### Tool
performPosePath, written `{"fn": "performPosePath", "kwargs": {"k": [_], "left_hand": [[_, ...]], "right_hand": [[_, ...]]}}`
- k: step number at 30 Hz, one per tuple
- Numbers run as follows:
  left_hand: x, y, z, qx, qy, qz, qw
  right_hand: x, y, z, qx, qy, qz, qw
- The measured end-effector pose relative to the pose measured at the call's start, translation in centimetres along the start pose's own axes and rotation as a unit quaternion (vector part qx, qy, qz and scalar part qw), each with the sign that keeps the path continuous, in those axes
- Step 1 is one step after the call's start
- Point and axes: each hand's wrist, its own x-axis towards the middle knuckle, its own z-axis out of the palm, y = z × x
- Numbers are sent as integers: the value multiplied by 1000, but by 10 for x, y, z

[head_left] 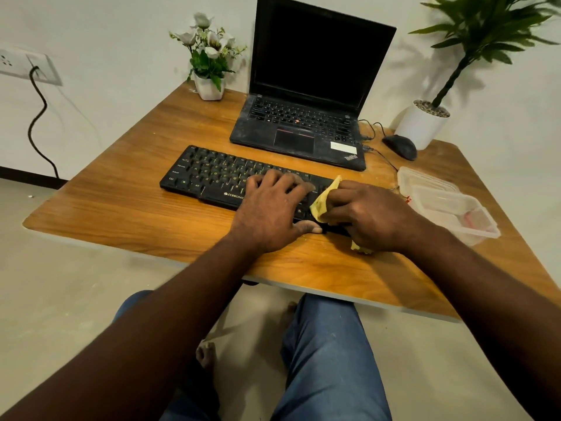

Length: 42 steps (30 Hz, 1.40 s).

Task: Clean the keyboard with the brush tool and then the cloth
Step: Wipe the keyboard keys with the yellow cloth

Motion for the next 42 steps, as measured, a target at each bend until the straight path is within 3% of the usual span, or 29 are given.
{"fn": "performPosePath", "kwargs": {"k": [6, 10, 17, 23, 27, 36, 42], "left_hand": [[3, -1, 2, 30, -29, 36, 998], [3, -2, 3, 23, -27, 42, 999], [3, -1, 3, 31, -25, 43, 998], [3, 1, 1, 31, -36, 39, 998], [3, 2, 0, 33, -33, 40, 998], [3, 5, 2, 46, 7, 100, 994], [4, 5, 3, 35, 25, 91, 995]], "right_hand": [[-13, 9, 17, 91, 72, 148, 982], [-9, -10, 20, 72, 92, 159, 980], [15, -10, 25, 63, 129, 296, 944], [-3, -8, 27, 82, 107, 267, 954], [-14, 23, 27, 110, 129, 382, 909], [4, -1, 34, 152, 146, 285, 935], [8, -3, 35, 150, 153, 299, 930]]}}
